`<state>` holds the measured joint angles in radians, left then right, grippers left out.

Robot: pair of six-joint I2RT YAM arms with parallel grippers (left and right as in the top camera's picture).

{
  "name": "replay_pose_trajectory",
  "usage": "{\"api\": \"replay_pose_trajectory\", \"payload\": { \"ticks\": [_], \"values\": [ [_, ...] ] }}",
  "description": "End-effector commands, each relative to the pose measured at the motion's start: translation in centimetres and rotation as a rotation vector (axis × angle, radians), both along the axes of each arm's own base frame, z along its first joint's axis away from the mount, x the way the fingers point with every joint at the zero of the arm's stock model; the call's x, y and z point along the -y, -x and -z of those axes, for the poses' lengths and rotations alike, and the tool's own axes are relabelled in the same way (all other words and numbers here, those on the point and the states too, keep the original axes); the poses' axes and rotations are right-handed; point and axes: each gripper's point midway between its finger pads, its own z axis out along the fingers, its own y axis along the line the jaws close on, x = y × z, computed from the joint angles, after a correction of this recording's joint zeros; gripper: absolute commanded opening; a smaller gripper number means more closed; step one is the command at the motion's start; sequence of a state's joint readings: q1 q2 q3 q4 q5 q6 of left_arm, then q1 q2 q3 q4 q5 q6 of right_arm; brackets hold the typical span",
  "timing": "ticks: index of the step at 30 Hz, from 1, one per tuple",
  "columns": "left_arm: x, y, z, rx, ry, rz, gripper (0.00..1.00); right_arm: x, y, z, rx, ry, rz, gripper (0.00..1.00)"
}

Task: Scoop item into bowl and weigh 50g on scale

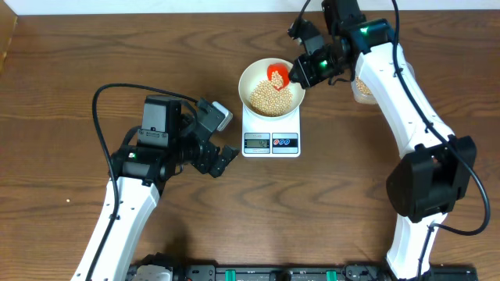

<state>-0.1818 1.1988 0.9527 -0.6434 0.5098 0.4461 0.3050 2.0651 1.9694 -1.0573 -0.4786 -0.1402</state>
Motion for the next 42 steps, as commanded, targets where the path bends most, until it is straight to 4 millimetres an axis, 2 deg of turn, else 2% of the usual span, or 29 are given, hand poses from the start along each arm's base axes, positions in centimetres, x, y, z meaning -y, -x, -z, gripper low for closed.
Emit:
{"api": "replay_pose_trajectory", "payload": {
  "ticks": [1,9,22,32,42],
  "values": [
    [0.0,0.1,0.3,-0.001,-0.01,0.007,0.93,0.1,0.0,-2.0,0.059,0.0,-0.017,0.01],
    [0.0,0.1,0.3,-0.001,-0.01,0.007,0.93,-0.4,0.3,-2.0,0.06,0.0,-0.03,0.01],
    [0.0,0.1,0.3,-0.001,-0.01,0.007,0.93,0.1,0.2,-2.7,0.031,-0.081,-0.02,0.01],
    [0.0,0.1,0.3,-0.001,-0.01,0.007,0.93,0.1,0.1,-2.6,0.031,-0.079,-0.019,0.01],
    [0.0,0.1,0.3,-0.001,-0.01,0.007,0.93,0.1,0.7,-1.4,0.049,0.043,-0.034,0.01]
  ]
}}
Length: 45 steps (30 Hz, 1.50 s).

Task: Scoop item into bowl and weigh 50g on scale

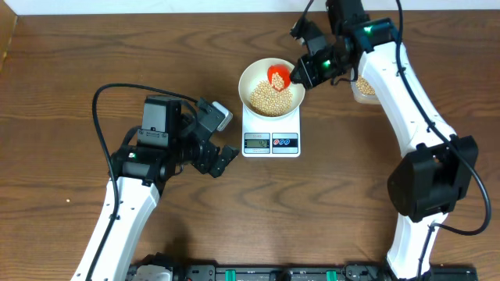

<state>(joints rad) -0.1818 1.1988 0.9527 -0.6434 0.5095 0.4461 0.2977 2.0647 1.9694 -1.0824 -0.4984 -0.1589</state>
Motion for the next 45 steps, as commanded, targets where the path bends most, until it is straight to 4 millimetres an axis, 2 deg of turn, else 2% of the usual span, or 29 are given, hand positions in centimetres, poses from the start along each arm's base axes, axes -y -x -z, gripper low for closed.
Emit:
{"api": "replay_pose_trajectory", "payload": {
  "ticks": [1,22,45],
  "values": [
    [0.0,0.1,0.3,-0.001,-0.009,0.007,0.93,-0.1,0.2,-1.4,0.071,0.061,-0.017,0.01],
    [0.0,0.1,0.3,-0.002,-0.009,0.007,0.93,-0.1,0.2,-1.1,0.091,0.102,-0.024,0.01],
    [0.0,0.1,0.3,-0.001,-0.009,0.007,0.93,0.1,0.0,-2.6,0.093,0.023,-0.018,0.01]
  ]
}}
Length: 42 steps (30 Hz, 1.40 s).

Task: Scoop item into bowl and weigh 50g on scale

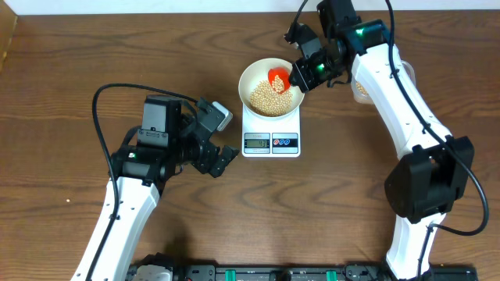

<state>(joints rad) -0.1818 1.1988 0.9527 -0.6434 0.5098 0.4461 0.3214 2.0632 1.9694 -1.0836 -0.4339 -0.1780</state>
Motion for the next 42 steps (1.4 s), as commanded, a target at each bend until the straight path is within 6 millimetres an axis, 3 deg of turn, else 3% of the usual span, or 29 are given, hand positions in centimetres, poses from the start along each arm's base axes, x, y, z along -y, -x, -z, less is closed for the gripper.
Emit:
{"api": "replay_pose_trajectory", "payload": {
  "ticks": [1,32,42],
  "values": [
    [0.0,0.1,0.3,-0.001,-0.01,0.007,0.93,0.3,-0.1,-3.1,0.065,-0.039,-0.004,0.01],
    [0.0,0.1,0.3,-0.001,-0.01,0.007,0.93,0.3,-0.1,-3.4,0.066,-0.055,-0.007,0.01],
    [0.0,0.1,0.3,-0.001,-0.01,0.007,0.93,-0.1,0.0,-2.2,0.139,0.129,-0.027,0.01]
  ]
}}
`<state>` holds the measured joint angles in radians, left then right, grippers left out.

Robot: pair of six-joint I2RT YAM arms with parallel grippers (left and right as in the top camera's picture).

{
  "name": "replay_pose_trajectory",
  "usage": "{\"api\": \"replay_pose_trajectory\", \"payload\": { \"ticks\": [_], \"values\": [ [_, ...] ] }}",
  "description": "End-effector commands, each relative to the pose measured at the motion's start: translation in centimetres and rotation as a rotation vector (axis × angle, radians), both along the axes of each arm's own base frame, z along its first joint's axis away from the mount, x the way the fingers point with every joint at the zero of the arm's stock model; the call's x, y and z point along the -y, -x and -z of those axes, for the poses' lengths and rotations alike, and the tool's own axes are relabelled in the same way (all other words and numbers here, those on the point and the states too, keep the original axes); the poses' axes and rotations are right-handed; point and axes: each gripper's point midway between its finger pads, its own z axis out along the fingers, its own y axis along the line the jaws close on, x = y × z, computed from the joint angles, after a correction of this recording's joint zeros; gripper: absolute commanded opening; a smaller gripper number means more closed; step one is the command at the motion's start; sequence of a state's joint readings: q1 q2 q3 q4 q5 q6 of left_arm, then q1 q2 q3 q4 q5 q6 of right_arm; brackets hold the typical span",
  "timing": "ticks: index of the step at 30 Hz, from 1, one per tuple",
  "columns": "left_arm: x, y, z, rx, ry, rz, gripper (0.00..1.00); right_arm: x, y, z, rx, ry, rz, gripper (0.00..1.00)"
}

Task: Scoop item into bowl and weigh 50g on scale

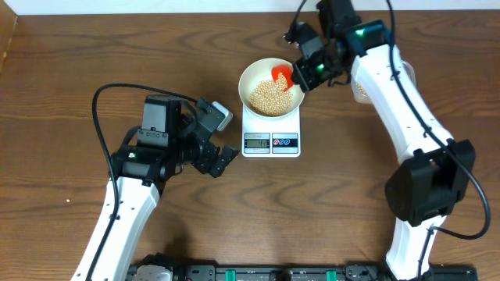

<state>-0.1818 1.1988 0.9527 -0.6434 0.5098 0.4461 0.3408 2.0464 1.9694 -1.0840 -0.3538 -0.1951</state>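
Note:
A cream bowl (251, 74) holding a heap of pale beans (269, 97) stands on the white scale (271, 131), whose display faces the front. My right gripper (298, 72) is shut on a red scoop (281, 74), which hangs over the bowl's right inner rim. A container of beans (361, 90) sits right of the bowl, mostly hidden behind my right arm. My left gripper (226, 155) rests open on the table left of the scale, holding nothing.
A wooden table (62, 94) carries everything. A black cable (105, 105) loops over the left arm. The table's back edge runs just behind the right arm's wrist.
The red scoop and my right gripper have shifted slightly up and to the right over the bowl's rim. The left arm has not moved.
My right gripper held the red scoop over the right side of the bowl at every earlier moment, with only small shifts of position and tilt. The heap of beans in the bowl looks much the same throughout. The left arm stayed still.

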Motion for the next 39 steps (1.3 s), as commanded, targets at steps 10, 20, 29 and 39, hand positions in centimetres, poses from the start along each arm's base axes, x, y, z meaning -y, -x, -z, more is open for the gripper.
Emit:
{"api": "replay_pose_trajectory", "payload": {
  "ticks": [10,20,29,39],
  "values": [
    [0.0,0.1,0.3,-0.001,-0.01,0.007,0.93,-0.7,0.2,-2.3,0.067,-0.004,-0.037,0.01],
    [0.0,0.1,0.3,-0.001,-0.01,0.007,0.93,0.7,-0.3,-3.7,0.012,-0.185,-0.021,0.01],
    [0.0,0.1,0.3,-0.001,-0.01,0.007,0.93,1.6,-0.6,-4.5,-0.006,-0.27,-0.013,0.01],
    [0.0,0.1,0.3,-0.001,-0.01,0.007,0.93,1.8,-0.7,-4.5,-0.006,-0.269,-0.01,0.01]
  ]
}}
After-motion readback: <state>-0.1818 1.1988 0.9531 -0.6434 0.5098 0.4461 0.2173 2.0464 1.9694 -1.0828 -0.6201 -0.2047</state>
